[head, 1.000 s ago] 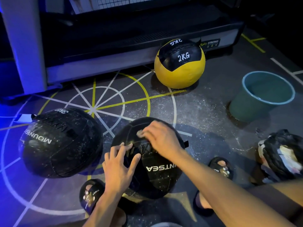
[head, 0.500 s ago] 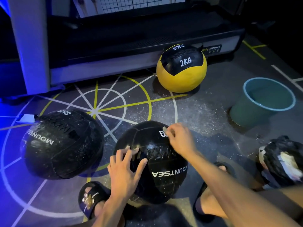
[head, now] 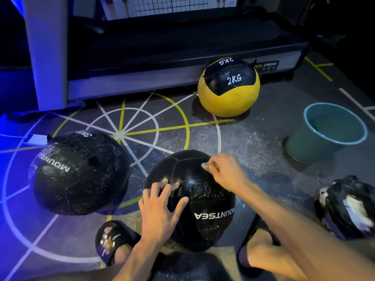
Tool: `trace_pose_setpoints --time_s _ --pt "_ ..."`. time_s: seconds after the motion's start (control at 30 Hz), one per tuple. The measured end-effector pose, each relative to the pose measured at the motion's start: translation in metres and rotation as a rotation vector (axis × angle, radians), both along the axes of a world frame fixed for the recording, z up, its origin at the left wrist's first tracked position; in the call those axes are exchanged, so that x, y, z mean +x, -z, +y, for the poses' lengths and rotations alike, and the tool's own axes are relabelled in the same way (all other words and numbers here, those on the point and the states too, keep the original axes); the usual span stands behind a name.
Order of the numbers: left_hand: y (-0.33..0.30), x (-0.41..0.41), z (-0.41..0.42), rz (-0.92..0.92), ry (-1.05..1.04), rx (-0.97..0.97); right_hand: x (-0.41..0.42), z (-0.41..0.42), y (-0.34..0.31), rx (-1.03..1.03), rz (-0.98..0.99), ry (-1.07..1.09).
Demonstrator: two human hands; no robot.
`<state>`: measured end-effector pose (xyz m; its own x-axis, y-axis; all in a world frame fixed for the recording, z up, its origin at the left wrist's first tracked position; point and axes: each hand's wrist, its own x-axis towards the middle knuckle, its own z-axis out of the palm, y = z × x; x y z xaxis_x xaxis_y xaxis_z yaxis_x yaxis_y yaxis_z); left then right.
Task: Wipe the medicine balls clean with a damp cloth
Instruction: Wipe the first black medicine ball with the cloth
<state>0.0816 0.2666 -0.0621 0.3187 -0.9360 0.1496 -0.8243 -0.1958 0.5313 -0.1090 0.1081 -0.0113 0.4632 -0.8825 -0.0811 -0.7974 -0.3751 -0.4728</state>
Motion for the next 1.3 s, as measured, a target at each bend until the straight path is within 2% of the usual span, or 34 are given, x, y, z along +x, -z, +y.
trace_pose_setpoints --time_s 0.07,0.17,0.23,0.33,0.43,0.47,0.57,0.67,0.8,0.87,0.9,1.0,1.07,1.17,1.2,1.23,1.3 --pt "0.000 -0.004 -0.003 -0.009 -0.011 -0.012 0.005 0.005 0.000 -0.045 -0.014 0.015" --pt "0.000 -0.003 -0.003 -0.017 -0.011 -0.007 0.016 0.030 -0.001 -0.035 -0.036 -0.169" --pt "-0.001 -0.002 -0.002 -0.018 0.008 0.000 0.007 0.013 0.001 0.007 0.009 -0.059" --pt "-0.003 -0.005 -0.007 -0.032 0.005 0.002 0.008 0.004 0.003 -0.016 -0.055 0.102" --pt "-0.002 -0.005 -0.010 -0.040 0.001 -0.002 0.026 0.038 -0.004 -0.034 -0.084 -0.088" --pt "-0.001 -0.003 -0.009 -0.040 0.006 0.000 0.024 0.037 -0.002 -0.020 -0.101 -0.090" --pt "0.000 -0.002 -0.004 -0.011 0.009 -0.005 0.000 -0.002 0.003 0.042 -0.155 0.189" --pt "0.002 -0.004 -0.001 0.013 -0.003 -0.012 -0.024 -0.019 0.015 0.063 -0.324 0.490" --pt "0.003 -0.005 -0.001 0.027 -0.009 -0.024 -0.010 -0.001 0.019 0.078 -0.511 0.568" --pt "0.002 -0.005 -0.003 0.026 -0.009 -0.027 0.003 0.011 0.010 0.057 -0.610 0.446" --pt "0.002 -0.006 -0.002 0.021 -0.009 -0.027 0.009 0.019 0.007 0.053 -0.579 0.296" --pt "0.005 -0.004 0.001 0.022 -0.020 -0.049 0.010 0.033 0.013 -0.034 -0.325 -0.156" --pt "0.005 -0.006 0.002 0.031 -0.020 -0.069 -0.004 0.019 0.020 -0.018 -0.287 -0.128" --pt "0.008 -0.013 0.002 0.010 -0.015 -0.081 -0.008 -0.001 0.025 0.025 -0.329 0.187" --pt "0.008 -0.015 0.001 0.012 -0.019 -0.085 0.000 0.004 0.024 0.007 -0.358 0.221" --pt "0.009 -0.015 0.000 0.011 -0.026 -0.090 0.013 0.014 0.021 -0.017 -0.406 0.155" --pt "0.009 -0.014 -0.003 -0.012 -0.034 -0.081 0.037 0.035 0.008 -0.008 -0.470 -0.196"
